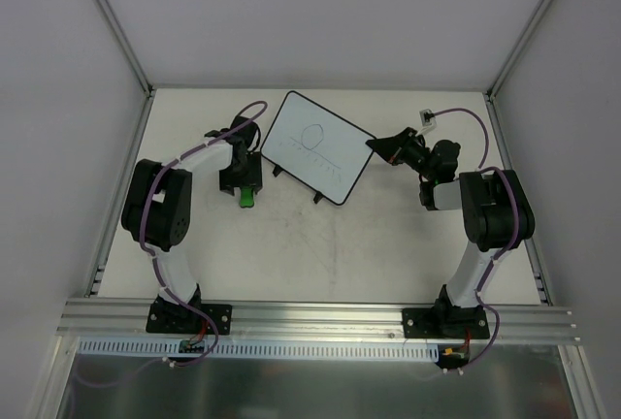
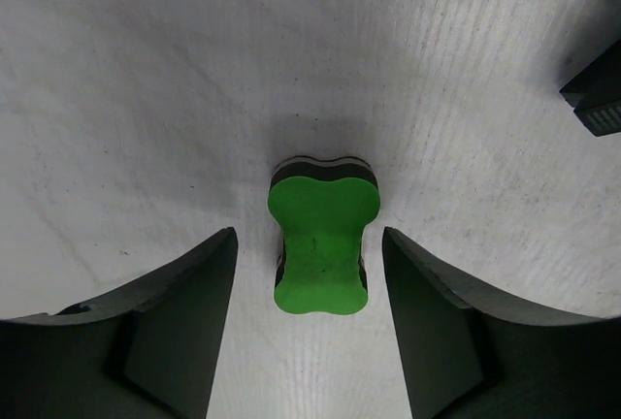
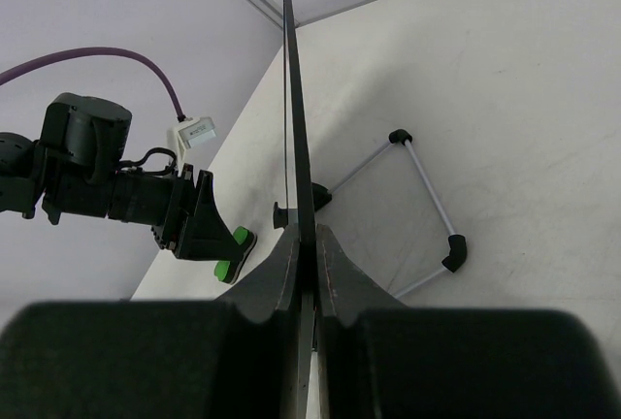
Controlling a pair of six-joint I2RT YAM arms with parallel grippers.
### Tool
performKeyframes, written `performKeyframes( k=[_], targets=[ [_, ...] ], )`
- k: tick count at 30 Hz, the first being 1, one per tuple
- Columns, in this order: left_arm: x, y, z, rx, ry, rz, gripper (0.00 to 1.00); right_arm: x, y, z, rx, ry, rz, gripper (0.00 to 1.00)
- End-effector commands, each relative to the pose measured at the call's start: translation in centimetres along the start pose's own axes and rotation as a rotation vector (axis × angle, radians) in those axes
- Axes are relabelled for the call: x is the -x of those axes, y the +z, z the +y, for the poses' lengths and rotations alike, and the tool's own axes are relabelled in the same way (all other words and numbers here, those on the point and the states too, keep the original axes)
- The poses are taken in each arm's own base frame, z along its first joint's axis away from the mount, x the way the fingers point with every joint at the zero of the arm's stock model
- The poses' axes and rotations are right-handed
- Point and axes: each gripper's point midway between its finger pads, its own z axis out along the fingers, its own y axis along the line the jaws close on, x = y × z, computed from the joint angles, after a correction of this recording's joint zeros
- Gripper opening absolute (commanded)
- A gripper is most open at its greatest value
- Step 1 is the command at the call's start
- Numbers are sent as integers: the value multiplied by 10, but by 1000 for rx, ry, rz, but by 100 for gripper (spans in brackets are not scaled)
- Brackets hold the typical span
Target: Erase the whiteboard
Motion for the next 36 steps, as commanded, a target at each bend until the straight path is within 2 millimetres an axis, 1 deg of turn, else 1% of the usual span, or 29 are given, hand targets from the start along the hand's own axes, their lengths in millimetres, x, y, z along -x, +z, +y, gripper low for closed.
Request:
performKeyframes(
  k=[1, 4, 6, 14, 16, 17, 18, 19, 20, 23, 24, 25, 26, 27, 30, 32, 36],
  targets=[
    [5, 2, -6, -16, 41, -21, 60, 30, 2, 43, 168, -227, -104, 0],
    [5, 5, -8, -29, 41, -23, 57, 29, 2, 42, 167, -225, -102, 0],
    [3, 7, -9, -33, 41, -20, 50, 29, 2, 43, 169, -227, -103, 1],
    [-7, 16, -11, -33, 36, -3, 50, 30, 1, 42, 167, -228, -104, 0],
    [-9, 17, -12, -27, 43, -1, 49, 30, 1, 43, 167, -227, -104, 0],
    [-9, 17, -12, -22, 42, -5, 47, 30, 1, 42, 166, -227, -105, 0],
    [-7, 17, -11, -11, 39, -13, 43, 30, 1, 42, 165, -226, -104, 0],
    [-8, 17, -11, -7, 34, -13, 33, 31, 1, 43, 169, -230, -105, 0],
    [-8, 15, -11, -9, 32, -17, 30, 31, 1, 42, 167, -230, -106, 0],
    [-8, 12, -14, -15, 38, -24, 28, 30, 1, 42, 164, -228, -105, 0],
    [-8, 11, -14, -16, 40, -25, 25, 30, 1, 42, 164, -225, -105, 0],
    [-10, 11, -15, -21, 43, -23, 12, 30, 1, 41, 163, -226, -104, 0],
    [-11, 11, -16, -21, 43, -22, 5, 30, 1, 41, 163, -226, -106, 0],
    [-11, 11, -15, -19, 41, -23, 0, 30, 1, 41, 164, -227, -105, 0],
    [-12, 10, -16, -26, 40, -20, 0, 30, 1, 42, 167, -228, -104, 0],
    [-8, 5, -18, -36, 35, -36, 0, 30, 1, 41, 164, -226, -103, 0],
    [5, -16, -27, -98, 39, -89, 0, 29, 1, 42, 166, -223, -101, 0]
  ],
)
